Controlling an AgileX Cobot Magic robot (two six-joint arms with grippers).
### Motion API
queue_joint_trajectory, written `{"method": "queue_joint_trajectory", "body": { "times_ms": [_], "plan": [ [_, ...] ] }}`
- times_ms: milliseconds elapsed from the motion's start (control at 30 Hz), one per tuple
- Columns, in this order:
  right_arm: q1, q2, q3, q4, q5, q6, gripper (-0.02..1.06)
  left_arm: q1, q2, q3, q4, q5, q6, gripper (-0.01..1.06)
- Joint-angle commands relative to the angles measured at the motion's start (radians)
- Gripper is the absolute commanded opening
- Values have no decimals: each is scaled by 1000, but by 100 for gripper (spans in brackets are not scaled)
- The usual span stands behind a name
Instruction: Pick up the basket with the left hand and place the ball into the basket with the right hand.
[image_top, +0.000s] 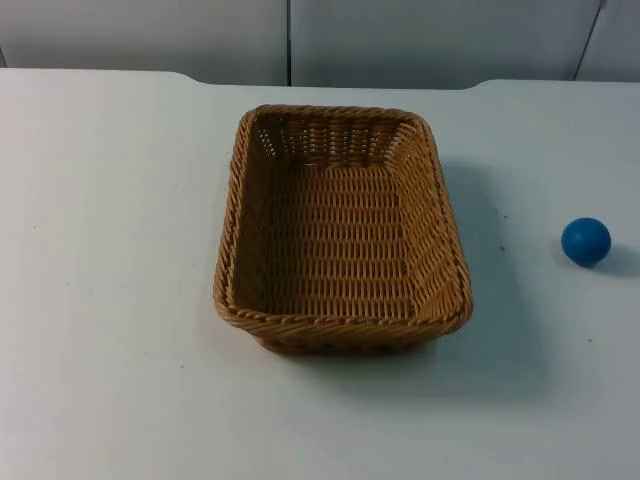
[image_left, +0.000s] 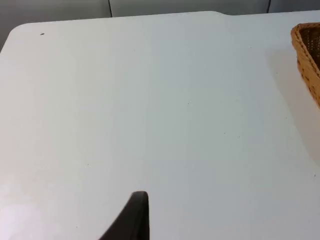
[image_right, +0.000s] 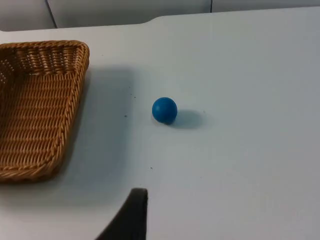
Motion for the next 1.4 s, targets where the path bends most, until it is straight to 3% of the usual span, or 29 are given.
{"method": "queue_joint_trajectory", "body": {
  "times_ms": [0,67,167,300,400,433,567,600,700,800,900,967,1067,1100,1167,1233,1367],
  "plan": [
    [4,-4,8,2,-5,-3,105,-4,-5,-6,-2,-16,1,105],
    [4,-4,8,2,-5,-3,105,-4,23,-29,-30,-88,14,105],
    [4,-4,8,2,-5,-3,105,-4,126,-51,-86,-306,118,105],
    [4,-4,8,2,-5,-3,105,-4,289,-114,-77,-366,131,105],
    [4,-4,8,2,-5,-3,105,-4,425,-136,-149,-435,131,105],
    [4,-4,8,2,-5,-3,105,-4,478,-144,-223,-482,155,105],
    [4,-4,8,2,-5,-3,105,-4,717,-206,-630,-579,438,105],
    [4,-4,8,2,-5,-3,105,-4,717,-206,-630,-579,438,105],
    [4,-4,8,2,-5,-3,105,-4,895,-273,-920,-568,644,105],
    [4,-4,8,2,-5,-3,105,-6,1054,-340,-1019,-522,718,105],
    [4,-4,8,2,-5,-3,105,-39,1161,-387,-1024,-528,738,105],
    [4,-4,8,2,-5,-3,105,-111,1270,-435,-1019,-552,766,105],
    [4,-4,8,2,-5,-3,105,-259,1410,-483,-997,-666,900,105],
    [4,-4,8,2,-5,-3,105,-259,1410,-483,-997,-666,900,105],
    [4,-4,8,2,-5,-3,105,-342,1485,-512,-988,-732,971,105],
    [4,-4,8,2,-5,-3,105,-392,1568,-547,-988,-770,948,105],
    [4,-4,8,2,-5,-3,105,-403,1680,-599,-988,-770,841,105]
  ]
}}
